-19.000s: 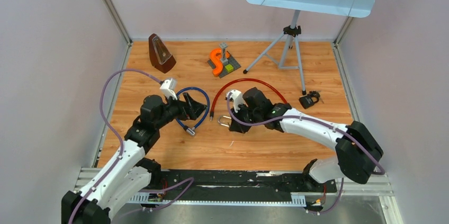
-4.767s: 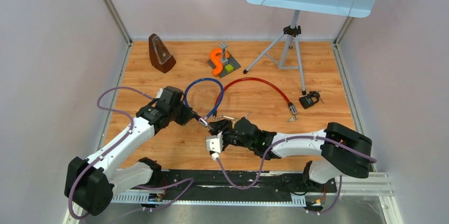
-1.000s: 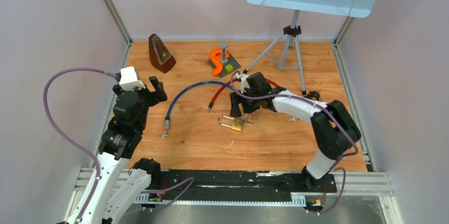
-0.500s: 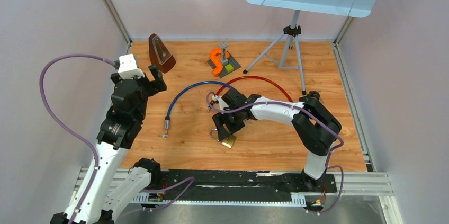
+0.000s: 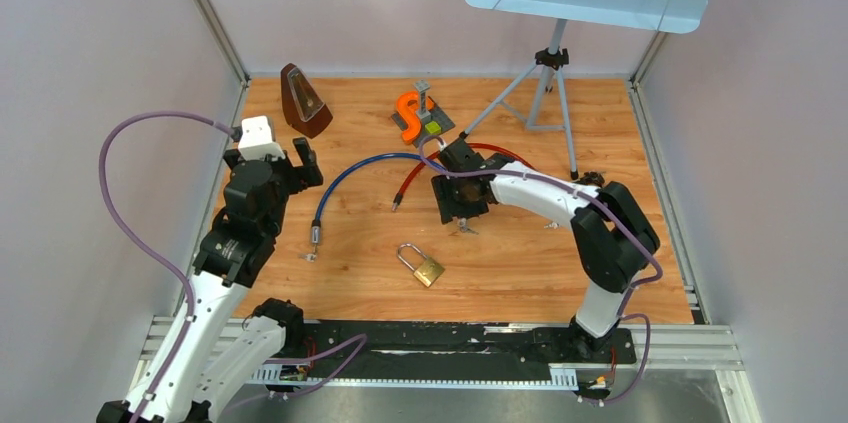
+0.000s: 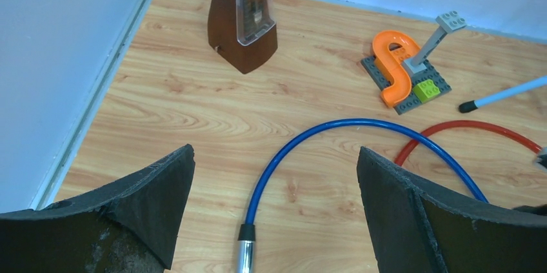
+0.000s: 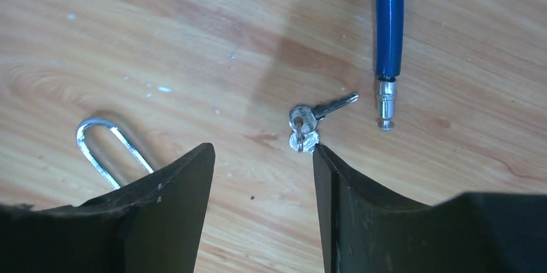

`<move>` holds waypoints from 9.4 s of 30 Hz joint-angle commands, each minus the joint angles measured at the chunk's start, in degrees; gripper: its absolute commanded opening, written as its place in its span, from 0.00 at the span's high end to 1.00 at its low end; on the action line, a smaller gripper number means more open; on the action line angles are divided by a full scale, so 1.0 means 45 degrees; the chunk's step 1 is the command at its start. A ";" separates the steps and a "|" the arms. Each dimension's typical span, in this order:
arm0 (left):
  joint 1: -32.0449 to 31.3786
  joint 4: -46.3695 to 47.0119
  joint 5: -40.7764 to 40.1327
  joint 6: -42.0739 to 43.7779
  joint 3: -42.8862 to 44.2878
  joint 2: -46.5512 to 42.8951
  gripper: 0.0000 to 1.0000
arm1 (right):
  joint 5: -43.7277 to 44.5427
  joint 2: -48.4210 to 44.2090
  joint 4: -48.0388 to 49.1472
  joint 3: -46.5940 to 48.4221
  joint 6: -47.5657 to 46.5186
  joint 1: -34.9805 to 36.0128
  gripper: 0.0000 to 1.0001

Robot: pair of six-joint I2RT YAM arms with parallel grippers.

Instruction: Unlock with the key

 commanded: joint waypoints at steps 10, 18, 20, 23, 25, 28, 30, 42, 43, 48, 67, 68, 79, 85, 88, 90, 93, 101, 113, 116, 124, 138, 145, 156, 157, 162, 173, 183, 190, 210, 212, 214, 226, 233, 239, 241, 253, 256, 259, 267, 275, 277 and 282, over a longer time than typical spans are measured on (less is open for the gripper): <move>-0.0431 0.0534 0.0143 0.0234 -0.0212 -0.0230 0.00 | 0.1942 0.2246 -0.1401 0.0810 0.1162 0.0418 0.62; -0.0512 0.0689 0.3390 -0.0671 -0.0307 0.0062 0.00 | 0.1278 0.0591 -0.0987 -0.0620 -0.0255 0.0990 0.99; -0.0514 0.0711 0.4522 -0.1359 -0.0474 0.0216 0.00 | 0.1162 -0.0084 -0.0743 -0.1112 -0.0504 0.1062 1.00; -0.0515 0.1117 0.6110 -0.2856 -0.1025 0.0524 0.00 | 0.0692 -0.1287 0.0230 -0.1958 -0.1121 0.1068 1.00; -0.0517 0.1668 0.7254 -0.3900 -0.1472 0.0872 0.00 | 0.0321 -0.2100 0.1052 -0.2490 -0.1571 0.1063 1.00; -0.0528 0.2760 0.9171 -0.5421 -0.2379 0.1648 0.00 | -0.0215 -0.3063 0.2257 -0.3104 -0.2182 0.1054 1.00; -0.0538 0.3854 1.0198 -0.7044 -0.2935 0.2177 0.00 | -0.0469 -0.3714 0.3132 -0.3461 -0.2553 0.1055 1.00; -0.0778 0.6896 1.3390 -0.9043 -0.3011 0.5789 0.01 | -0.3171 -0.5351 0.5402 -0.3529 -0.5150 0.1116 1.00; -0.0820 0.6947 1.3611 -0.9077 -0.2798 0.6121 0.01 | -0.3414 -0.5433 0.5394 -0.3499 -0.5435 0.1150 1.00; -0.0906 0.7074 1.4856 -0.9299 -0.2008 0.7434 0.05 | -0.4477 -0.5851 0.5499 -0.3666 -0.7059 0.1563 1.00; -0.1857 0.6263 1.6054 -0.8689 -0.0764 0.9270 0.63 | -0.3608 -0.5409 0.4785 -0.3001 -0.9271 0.2301 1.00; -0.1866 0.6214 1.6021 -0.8617 -0.0747 0.9233 0.67 | -0.3513 -0.5362 0.4765 -0.2986 -0.9333 0.2362 1.00; -0.1895 0.7179 1.3404 -0.6756 -0.1346 0.6947 1.00 | -0.2359 -0.5495 0.4735 -0.3099 -0.8050 0.2597 0.82; -0.1927 1.0035 1.0762 -0.5074 -0.2520 0.4667 1.00 | -0.2471 -0.6231 0.5870 -0.3941 -0.5090 0.2511 0.51; -0.1985 1.2096 1.0034 -0.4674 -0.3201 0.4011 1.00 | -0.2927 -0.7198 0.7339 -0.4722 -0.3485 0.2102 0.48; -0.2060 1.4149 0.9622 -0.4833 -0.3802 0.3940 1.00 | -0.3514 -0.8022 0.8984 -0.5410 -0.2427 0.1476 0.47; -0.2130 1.7804 0.9374 -0.5955 -0.4652 0.4393 1.00 | -0.4560 -0.9102 1.1817 -0.6465 -0.0646 0.0503 0.44; -0.3197 2.2957 0.9191 -0.9275 -0.4694 0.6631 1.00 | -0.5282 -0.9234 1.5543 -0.6790 0.1530 -0.0661 0.42; -0.4097 2.3185 0.8550 -0.9989 -0.3982 0.7041 1.00 | -0.5053 -0.8729 1.8029 -0.7108 0.3018 -0.1177 0.52; -0.4152 2.3244 0.8574 -1.0083 -0.3900 0.7140 1.00 | -0.5475 -0.8518 1.8501 -0.7078 0.3296 -0.1173 0.58; -0.4338 2.3265 0.8541 -1.0196 -0.3718 0.7317 1.00 | -0.6364 -0.7935 1.9276 -0.6958 0.3674 -0.1185 0.70; -0.4620 2.3474 0.8510 -1.0355 -0.3634 0.7514 1.00 | -0.6719 -0.7482 1.9877 -0.6969 0.4122 -0.1197 0.93; -0.4635 2.3416 0.8139 -1.0182 -0.3957 0.7375 0.83 | -0.7059 -0.7618 1.9295 -0.7061 0.4023 -0.1335 1.00; -0.4592 1.1413 0.5649 -0.6361 -0.2959 0.3251 0.01 | -0.5454 -0.9066 1.5766 -0.8063 0.3719 -0.2246 1.00; -0.4591 0.9542 0.5054 -0.5648 -0.2438 0.2904 0.01 | -0.5284 -0.9251 1.5537 -0.8218 0.3689 -0.2327 1.00; -0.4590 0.3804 0.3318 -0.5229 -0.0813 0.3254 0.00 | -0.4577 -1.0135 1.4135 -0.8768 0.3376 -0.2573 1.00; -0.4950 -0.2645 0.5953 -0.4177 0.1807 0.8546 0.00 | -0.3592 -1.1027 1.2380 -0.9297 0.2902 -0.2600 1.00; -0.7347 -0.3492 0.6573 -0.1458 0.3002 1.0866 0.05 | -0.2882 -1.1522 1.1468 -0.9475 0.2502 -0.2757 1.00; -0.7943 -0.3423 0.7273 -0.0535 0.3172 1.1755 0.20 | -0.2658 -1.2415 1.1026 -0.9802 0.2387 -0.3007 1.00; -0.7141 -0.3511 0.2147 -0.0805 0.3392 1.3984 0.52 | -0.2864 -1.2834 1.0920 -1.0091 0.2497 -0.3296 1.00; -0.6691 -0.3490 0.1629 -0.0765 0.3457 1.4151 0.52 | -0.2940 -1.2790 1.0993 -1.0095 0.2525 -0.3296 1.00; -0.6237 -0.3568 0.1387 -0.0795 0.3558 1.4304 0.52 | -0.2987 -1.2785 1.1027 -1.0086 0.2562 -0.3297 1.00; -0.5040 -0.4170 0.1581 -0.2794 0.2518 1.1519 0.24 | -0.3088 -1.3196 1.0872 -1.0094 0.2520 -0.3385 1.00; -0.5492 -0.4897 0.3412 -0.2956 0.1293 1.0242 0.13 | -0.3129 -1.3191 1.0853 -1.0104 0.2541 -0.3443 1.00; -0.5711 -0.4680 0.3712 -0.2930 0.0765 1.1118 0.24 | -0.3170 -1.3155 1.0853 -1.0075 0.2581 -0.3462 1.00; -0.5740 -0.4584 0.3727 -0.2884 0.0771 1.1422 0.29 | -0.3199 -1.3204 1.0819 -1.0039 0.2601 -0.3463 1.00; -0.4687 -0.4612 -0.1300 -0.3642 0.2790 1.4064 0.53 | -0.3397 -1.3278 1.0736 -1.0022 0.2427 -0.3536 1.00; -0.4338 -0.4477 -0.2484 -0.3730 0.3513 1.4733 0.49 | -0.3534 -1.3318 1.0798 -1.0091 0.2469 -0.3549 1.00; -0.3798 -0.3830 -0.2845 -0.3434 0.4264 1.5075 0.48 | -0.3689 -1.3382 1.0941 -1.0221 0.2556 -0.3566 1.00; -0.3281 -0.3792 -0.2165 -0.4207 0.4716 1.3587 0.32 | -0.3940 -1.3849 1.0951 -1.0295 0.2659 -0.3579 1.00; -0.3274 -0.4004 0.0511 -0.5885 0.3002 0.9964 0.04 | -0.4116 -1.3690 1.1046 -1.0321 0.2863 -0.3580 1.00; -0.3259 -0.3872 0.1195 -0.6237 0.2508 0.9591 0.03 | -0.4147 -1.3636 1.1047 -1.0311 0.2908 -0.3579 1.00; -0.3164 -0.3447 0.2056 -0.7078 0.1728 0.9368 0.03 | -0.4262 -1.3571 1.1106 -1.0332 0.3121 -0.3580 1.00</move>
